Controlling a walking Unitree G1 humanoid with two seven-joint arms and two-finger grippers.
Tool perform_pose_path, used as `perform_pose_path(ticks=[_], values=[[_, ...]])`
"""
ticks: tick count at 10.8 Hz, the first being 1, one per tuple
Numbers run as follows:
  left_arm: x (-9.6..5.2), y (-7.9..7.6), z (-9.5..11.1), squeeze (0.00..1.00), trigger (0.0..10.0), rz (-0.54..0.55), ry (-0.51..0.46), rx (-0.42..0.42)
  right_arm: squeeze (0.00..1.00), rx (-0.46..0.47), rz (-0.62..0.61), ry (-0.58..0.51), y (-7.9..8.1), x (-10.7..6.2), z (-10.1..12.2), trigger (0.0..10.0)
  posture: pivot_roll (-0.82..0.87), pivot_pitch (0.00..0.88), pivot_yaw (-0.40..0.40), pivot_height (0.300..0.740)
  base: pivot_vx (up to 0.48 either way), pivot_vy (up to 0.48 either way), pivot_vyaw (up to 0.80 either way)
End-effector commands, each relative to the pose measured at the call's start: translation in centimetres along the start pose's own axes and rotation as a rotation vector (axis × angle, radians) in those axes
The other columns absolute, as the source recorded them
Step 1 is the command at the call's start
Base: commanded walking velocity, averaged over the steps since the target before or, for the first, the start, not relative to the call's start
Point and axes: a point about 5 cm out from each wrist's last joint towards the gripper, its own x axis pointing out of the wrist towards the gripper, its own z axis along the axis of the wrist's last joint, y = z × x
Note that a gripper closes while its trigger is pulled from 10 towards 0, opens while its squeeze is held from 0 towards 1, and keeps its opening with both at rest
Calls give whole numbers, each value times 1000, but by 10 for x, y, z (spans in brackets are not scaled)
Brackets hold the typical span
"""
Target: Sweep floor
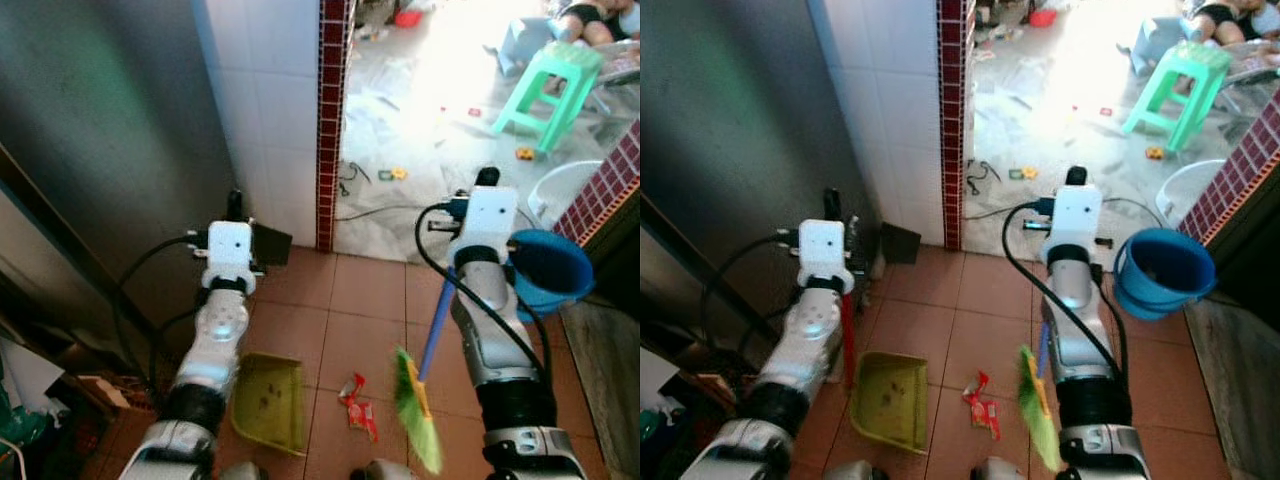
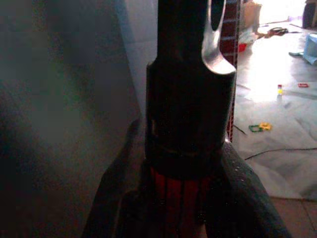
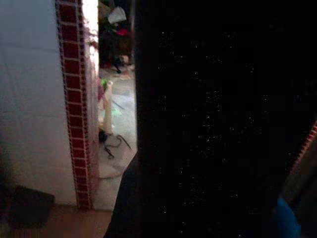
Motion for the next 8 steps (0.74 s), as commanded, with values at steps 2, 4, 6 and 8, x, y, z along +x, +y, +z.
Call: perform_pose_path(ticks=[2,4,6,8], values=[[3,-6,1,0,10000,35,-15,-24,0,-34,-52,28,-5,-3,-3,10000,-129,100,24,740,0,0,0],[-2,-15,-6,0,10000,10,-3,-77,0,41,-92,75,0,0,-8,10000,-123,97,26,740,0,0,0],[-1,-17,-7,0,10000,21,-11,-85,0,149,-71,80,16,3,-5,10000,-121,85,27,740,0,0,0],[0,-18,-11,0,10000,31,14,-131,0,266,11,89,44,2,-8,10000,-115,58,25,740,0,0,0]])
